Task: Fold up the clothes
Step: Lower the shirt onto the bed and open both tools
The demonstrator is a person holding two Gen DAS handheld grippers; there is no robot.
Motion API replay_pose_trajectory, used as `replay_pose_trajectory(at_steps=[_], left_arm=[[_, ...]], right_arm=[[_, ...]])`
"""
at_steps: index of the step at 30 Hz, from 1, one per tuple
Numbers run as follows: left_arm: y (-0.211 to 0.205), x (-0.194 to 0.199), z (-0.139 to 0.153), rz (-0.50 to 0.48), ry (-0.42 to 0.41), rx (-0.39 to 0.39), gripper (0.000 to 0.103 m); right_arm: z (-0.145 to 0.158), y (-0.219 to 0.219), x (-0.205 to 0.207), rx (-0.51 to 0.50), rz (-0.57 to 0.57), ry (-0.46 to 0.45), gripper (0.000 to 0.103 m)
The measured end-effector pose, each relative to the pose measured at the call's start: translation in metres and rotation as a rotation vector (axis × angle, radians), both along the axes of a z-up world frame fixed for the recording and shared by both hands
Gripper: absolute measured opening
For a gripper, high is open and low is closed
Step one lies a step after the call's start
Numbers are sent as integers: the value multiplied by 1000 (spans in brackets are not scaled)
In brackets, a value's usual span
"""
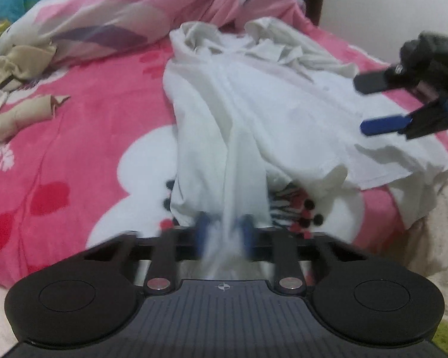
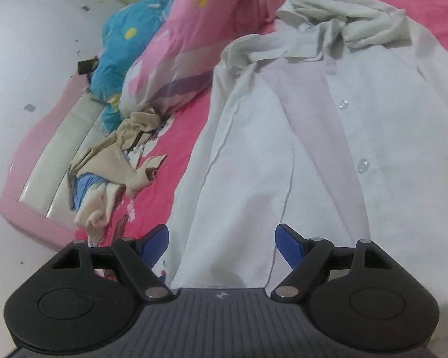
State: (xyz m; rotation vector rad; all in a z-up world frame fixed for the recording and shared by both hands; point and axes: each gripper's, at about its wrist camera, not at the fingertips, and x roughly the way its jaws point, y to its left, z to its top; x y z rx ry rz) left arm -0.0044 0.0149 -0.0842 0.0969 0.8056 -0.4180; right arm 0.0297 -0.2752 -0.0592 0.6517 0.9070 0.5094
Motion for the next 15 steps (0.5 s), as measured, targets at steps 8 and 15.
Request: replay_pose_trajectory(at_steps=[8,15], left_arm=[[94,48,65,285,-98,-205,1],[144,117,147,458,-309,-98,0]], right_arm=[[-10,-9,-2,31,-71,26,82],[-25,-17,5,66,-113,71,82]])
